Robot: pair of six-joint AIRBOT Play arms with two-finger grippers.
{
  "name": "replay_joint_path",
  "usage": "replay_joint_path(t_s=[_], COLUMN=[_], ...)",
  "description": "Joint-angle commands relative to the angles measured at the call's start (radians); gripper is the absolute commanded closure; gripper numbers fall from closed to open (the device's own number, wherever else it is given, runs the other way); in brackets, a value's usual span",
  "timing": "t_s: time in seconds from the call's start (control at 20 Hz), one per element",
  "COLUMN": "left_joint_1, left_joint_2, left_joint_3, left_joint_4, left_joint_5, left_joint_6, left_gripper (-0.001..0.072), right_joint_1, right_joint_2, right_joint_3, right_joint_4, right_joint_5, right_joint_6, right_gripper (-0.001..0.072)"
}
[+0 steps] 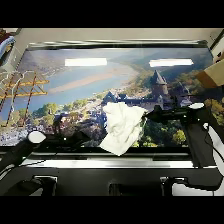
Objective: Fold the clothes and pants, and hang the long-sleeved shirts on hangers.
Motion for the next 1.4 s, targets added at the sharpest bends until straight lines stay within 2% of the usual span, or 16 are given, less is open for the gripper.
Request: replay_joint_path(t_s=[0.0,0.1,0.35,0.75,0.95,1.0,1.05,1.1,1.25,1.3,1.35], left_joint_1=[-0.09,-0.116,-0.127,-0.127,-0.127,-0.127,-0.127,-0.127,-0.155,-0.174,-0.197], left_joint_2=[-0.16,-0.224,-0.318,-0.364,-0.369,-0.375,-0.383,-0.393,-0.414,-0.422,-0.431], left_joint_3=[0.002,0.034,0.114,0.161,0.161,0.161,0.161,0.161,0.162,0.162,0.162], left_joint_4=[-0.232,-0.261,-0.26,-0.259,-0.245,-0.246,-0.248,-0.257,-0.298,-0.315,-0.34], left_joint_5=[0.064,0.063,0.062,-0.089,-0.11,-0.11,-0.11,-0.11,-0.08,-0.06,-0.045], left_joint_6=[0.186,0.216,0.219,0.268,0.267,0.267,0.267,0.269,0.306,0.307,0.321], left_gripper=[0.0094,0.0094,0.0094,0.0101,0.0119,0.0151,0.0296,0.0404,0.0418,0.0461,0.0561], right_joint_1=[0.001,0.001,0.001,0.001,0.001,0.001,0.001,0.001,0.001,0.001,0.001], right_joint_2=[0.024,0.026,0.026,0.027,0.048,0.056,0.065,0.074,0.095,0.099,0.101], right_joint_3=[0.001,0.001,0.001,0.001,0.001,0.001,0.001,0.001,0.001,0.001,0.001], right_joint_4=[0.0,0.0,0.0,0.0,-0.001,-0.001,-0.002,-0.001,-0.001,-0.001,-0.001], right_joint_5=[0.033,0.05,0.085,0.095,0.085,0.083,0.081,0.08,0.084,0.086,0.089], right_joint_6=[0.023,0.026,0.03,0.03,0.029,0.029,0.029,0.029,0.03,0.032,0.037], right_gripper=[0.0677,0.0677,0.0677,0.0677,0.0677,0.0677,0.0677,0.0677,0.0677,0.0677,0.0677])
